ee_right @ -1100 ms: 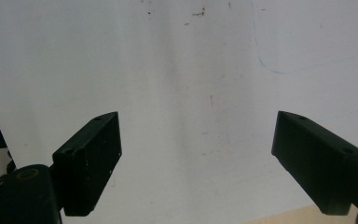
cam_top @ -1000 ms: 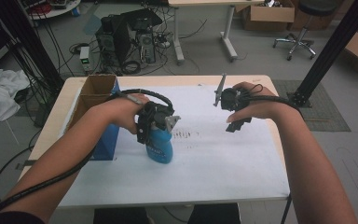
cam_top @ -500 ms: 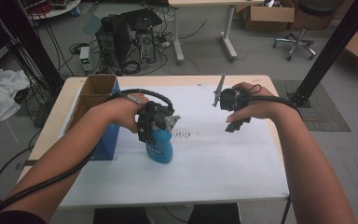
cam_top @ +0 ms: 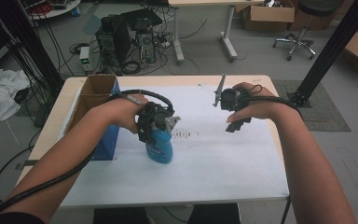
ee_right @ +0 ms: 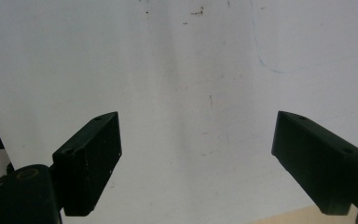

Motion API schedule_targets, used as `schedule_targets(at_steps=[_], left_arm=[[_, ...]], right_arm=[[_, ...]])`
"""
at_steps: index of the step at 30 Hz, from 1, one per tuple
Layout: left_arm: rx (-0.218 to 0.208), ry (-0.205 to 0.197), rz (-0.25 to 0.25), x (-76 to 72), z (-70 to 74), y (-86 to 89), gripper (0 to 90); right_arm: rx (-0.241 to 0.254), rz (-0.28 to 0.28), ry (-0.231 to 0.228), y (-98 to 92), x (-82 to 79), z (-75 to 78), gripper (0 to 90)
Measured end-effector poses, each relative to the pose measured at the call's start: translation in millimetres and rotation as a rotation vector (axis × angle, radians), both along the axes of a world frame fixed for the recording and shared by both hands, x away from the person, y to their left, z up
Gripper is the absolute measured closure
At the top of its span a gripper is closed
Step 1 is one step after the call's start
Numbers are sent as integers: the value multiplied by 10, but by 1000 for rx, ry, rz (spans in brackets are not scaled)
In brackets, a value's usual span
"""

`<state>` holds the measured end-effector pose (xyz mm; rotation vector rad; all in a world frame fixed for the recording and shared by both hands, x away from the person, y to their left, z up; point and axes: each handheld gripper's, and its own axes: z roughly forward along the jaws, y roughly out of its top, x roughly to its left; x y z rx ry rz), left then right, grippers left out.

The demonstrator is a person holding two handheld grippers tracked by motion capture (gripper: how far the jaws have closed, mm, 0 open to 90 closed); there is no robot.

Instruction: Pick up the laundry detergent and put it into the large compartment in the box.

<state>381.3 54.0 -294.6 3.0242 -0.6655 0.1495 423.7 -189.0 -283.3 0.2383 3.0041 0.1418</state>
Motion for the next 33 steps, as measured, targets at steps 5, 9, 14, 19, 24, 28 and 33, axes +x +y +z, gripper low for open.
schedule_targets(at_steps=[5, 9, 14, 19, 24, 28, 33], left_arm=[[-5, 8, 4, -2, 1, 8, 342], [-1, 11, 4, -9, 4, 9, 348], [3, 4, 8, -9, 4, 3, 363], [15, 19, 20, -2, 11, -13, 375], [36, 22, 32, 6, 13, -40, 381], [39, 21, 55, 9, 12, -43, 382], [41, 21, 104, 40, 18, -35, 383]], right_arm=[[2, -3, -2, -9, -4, 8, 159], [1, -6, 0, -12, 2, -1, 159], [-1, -4, 0, 1, 5, -9, 159], [0, -4, 0, 2, 6, -18, 159], [0, -7, 2, -1, 8, -32, 158], [3, -8, 3, -8, 1, -43, 158], [4, -9, 0, -16, -1, -43, 158]])
